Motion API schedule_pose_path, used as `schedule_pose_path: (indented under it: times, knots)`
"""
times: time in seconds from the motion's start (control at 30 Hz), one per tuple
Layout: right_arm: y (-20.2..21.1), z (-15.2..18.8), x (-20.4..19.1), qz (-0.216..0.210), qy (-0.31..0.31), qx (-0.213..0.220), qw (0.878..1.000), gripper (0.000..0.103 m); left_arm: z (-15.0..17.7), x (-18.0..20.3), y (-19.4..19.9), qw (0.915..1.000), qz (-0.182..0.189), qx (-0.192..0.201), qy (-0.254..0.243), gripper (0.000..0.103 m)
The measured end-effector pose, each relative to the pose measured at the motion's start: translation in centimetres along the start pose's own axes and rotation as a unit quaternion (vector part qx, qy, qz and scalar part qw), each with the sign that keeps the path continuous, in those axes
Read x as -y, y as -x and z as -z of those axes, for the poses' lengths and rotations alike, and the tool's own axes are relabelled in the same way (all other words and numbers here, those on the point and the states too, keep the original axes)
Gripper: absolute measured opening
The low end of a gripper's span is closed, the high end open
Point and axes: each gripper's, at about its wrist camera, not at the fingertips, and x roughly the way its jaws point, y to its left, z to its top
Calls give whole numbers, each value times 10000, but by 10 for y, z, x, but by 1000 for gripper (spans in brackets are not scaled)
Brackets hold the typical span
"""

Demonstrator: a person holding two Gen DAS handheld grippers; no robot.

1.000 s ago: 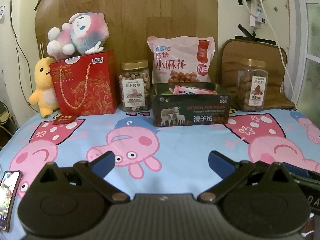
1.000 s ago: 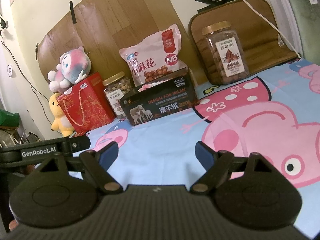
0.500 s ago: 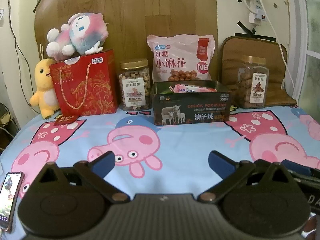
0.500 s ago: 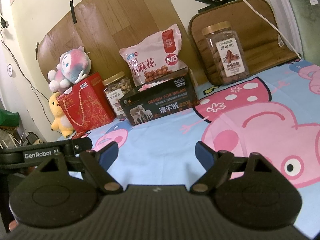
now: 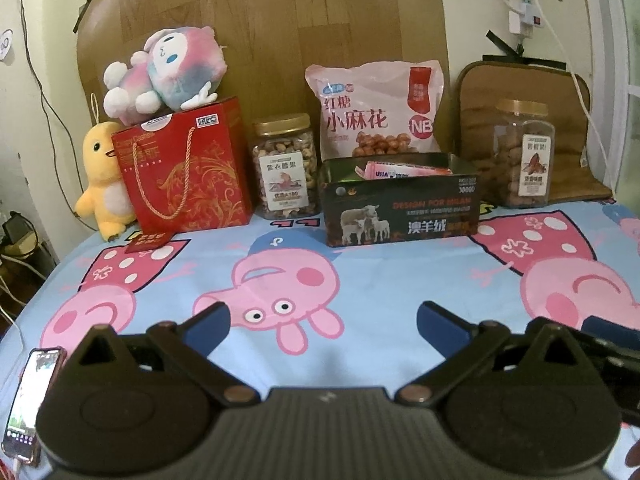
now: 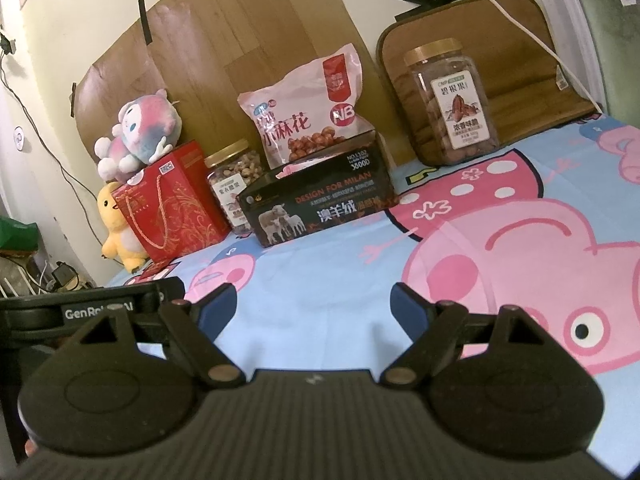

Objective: Organize snacks

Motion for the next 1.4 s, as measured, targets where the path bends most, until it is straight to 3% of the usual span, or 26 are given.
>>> schedule_pose_path:
  times: [0.17, 1.4]
  knots:
    - [0, 0, 1, -15, 2, -14, 10000, 86, -1, -4, 3, 9993, 335, 46, 158, 103]
    - [-1, 2, -1, -35, 19, -77, 10000, 86, 3, -3, -7, 9987, 333, -339, 197, 103]
